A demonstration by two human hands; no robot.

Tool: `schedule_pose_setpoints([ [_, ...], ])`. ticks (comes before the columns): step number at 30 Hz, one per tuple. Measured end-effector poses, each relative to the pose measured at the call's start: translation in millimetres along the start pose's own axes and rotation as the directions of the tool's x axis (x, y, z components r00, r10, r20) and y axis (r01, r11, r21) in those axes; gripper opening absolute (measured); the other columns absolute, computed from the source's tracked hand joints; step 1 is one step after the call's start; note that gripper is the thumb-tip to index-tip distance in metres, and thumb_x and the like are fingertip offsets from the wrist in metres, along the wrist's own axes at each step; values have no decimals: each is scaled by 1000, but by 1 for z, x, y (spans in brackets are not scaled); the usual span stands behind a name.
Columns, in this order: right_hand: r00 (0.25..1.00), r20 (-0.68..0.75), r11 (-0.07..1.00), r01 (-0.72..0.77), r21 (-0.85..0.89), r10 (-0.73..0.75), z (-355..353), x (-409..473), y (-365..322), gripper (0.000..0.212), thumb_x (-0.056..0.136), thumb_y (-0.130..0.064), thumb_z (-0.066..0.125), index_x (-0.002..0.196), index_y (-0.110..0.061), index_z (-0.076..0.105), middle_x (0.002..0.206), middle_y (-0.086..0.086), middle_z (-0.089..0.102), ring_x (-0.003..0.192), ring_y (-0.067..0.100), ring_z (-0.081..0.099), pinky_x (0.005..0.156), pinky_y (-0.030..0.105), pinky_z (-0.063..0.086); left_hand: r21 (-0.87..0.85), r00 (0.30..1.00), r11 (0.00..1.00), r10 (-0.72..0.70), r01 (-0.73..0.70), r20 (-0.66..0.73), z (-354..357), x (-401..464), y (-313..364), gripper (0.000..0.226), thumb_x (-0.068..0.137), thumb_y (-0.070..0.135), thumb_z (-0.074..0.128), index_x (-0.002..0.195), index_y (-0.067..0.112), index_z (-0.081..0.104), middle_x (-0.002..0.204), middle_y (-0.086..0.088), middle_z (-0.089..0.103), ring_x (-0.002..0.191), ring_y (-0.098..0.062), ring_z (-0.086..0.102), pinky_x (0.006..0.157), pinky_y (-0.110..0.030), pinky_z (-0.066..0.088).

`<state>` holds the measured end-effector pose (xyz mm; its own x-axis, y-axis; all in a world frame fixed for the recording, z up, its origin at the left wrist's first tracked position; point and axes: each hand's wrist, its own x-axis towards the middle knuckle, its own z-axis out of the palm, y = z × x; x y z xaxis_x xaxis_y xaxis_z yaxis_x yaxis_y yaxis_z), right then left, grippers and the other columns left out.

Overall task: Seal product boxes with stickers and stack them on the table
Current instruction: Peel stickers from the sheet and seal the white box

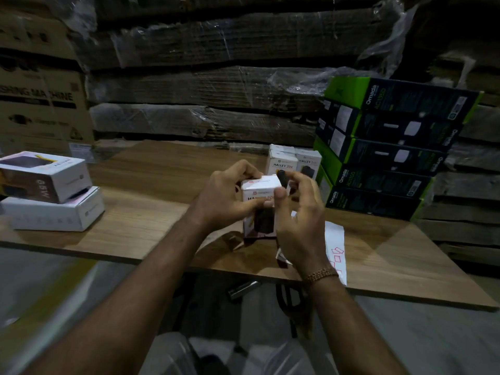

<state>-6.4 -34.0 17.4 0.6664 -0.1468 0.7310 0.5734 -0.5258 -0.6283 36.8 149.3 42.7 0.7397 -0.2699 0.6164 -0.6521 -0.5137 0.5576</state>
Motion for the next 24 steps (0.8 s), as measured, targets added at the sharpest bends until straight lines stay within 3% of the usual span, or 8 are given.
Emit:
schedule_pose_setpoints([
  [2, 996, 85, 999, 30, -21, -28, 0, 15, -8, 43, 108, -41, 41, 140, -18, 58, 134, -3, 58, 123, 10, 56, 100, 32, 51, 23, 1000, 1000, 8, -8, 10, 0, 0, 1, 54, 82, 36, 92, 125, 22, 64, 117, 9, 73, 105, 0, 70, 83, -19, 60],
  [5, 970, 242, 998, 9, -66, 7, 3, 34, -10, 34, 106, -30, 40, 129, -18, 61, 119, -3, 63, 107, 11, 63, 86, 40, 60, 67, 1000, 997, 21, -23, 23, 1, 0, 0, 53, 83, 30, 91, 126, 24, 61, 113, 9, 72, 100, 0, 70, 82, -27, 64],
  [9, 953, 302, 984, 87, -154, -37, 4, 43, -7, 23, 102, -15, 47, 115, -14, 65, 107, 3, 66, 95, 13, 62, 72, 32, 54, 45, 1000, 999, 14, -14, 3, 3, 0, -2, 56, 82, 28, 91, 123, 25, 54, 107, 8, 72, 93, -2, 73, 74, -33, 65],
  [12, 948, 305, 966, 161, -203, -94, 4, 44, -8, 26, 99, -17, 45, 113, -14, 67, 102, 4, 67, 90, 14, 62, 68, 30, 52, 17, 1000, 1000, 18, -18, -10, 3, 0, -2, 67, 81, 27, 93, 130, 22, 47, 112, 5, 75, 94, -3, 74, 76, -33, 65],
  [16, 932, 339, 941, 222, -257, -127, 1, 47, -5, 24, 97, -21, 44, 107, -16, 65, 90, 2, 65, 78, 13, 59, 59, 32, 49, 16, 999, 999, 52, -52, -16, 7, -1, 1, 83, 80, 25, 93, 144, 17, 41, 127, 2, 75, 109, -2, 72, 89, -24, 61],
  [19, 935, 339, 932, 214, -293, -108, -3, 47, -3, 16, 97, -17, 48, 103, -16, 63, 80, 0, 61, 68, 9, 55, 54, 29, 42, 12, 998, 998, 64, -64, 0, 11, 1, 5, 87, 82, 26, 92, 149, 17, 37, 131, 0, 74, 112, -5, 71, 90, -20, 59],
  [24, 944, 327, 973, 28, -228, 49, -4, 50, -9, 21, 93, -24, 47, 107, -22, 62, 93, -2, 65, 83, 15, 65, 65, 43, 60, 21, 999, 998, 51, -51, 20, 11, 1, 8, 99, 81, 21, 93, 158, 15, 31, 130, -2, 74, 107, 1, 67, 82, -6, 54],
])
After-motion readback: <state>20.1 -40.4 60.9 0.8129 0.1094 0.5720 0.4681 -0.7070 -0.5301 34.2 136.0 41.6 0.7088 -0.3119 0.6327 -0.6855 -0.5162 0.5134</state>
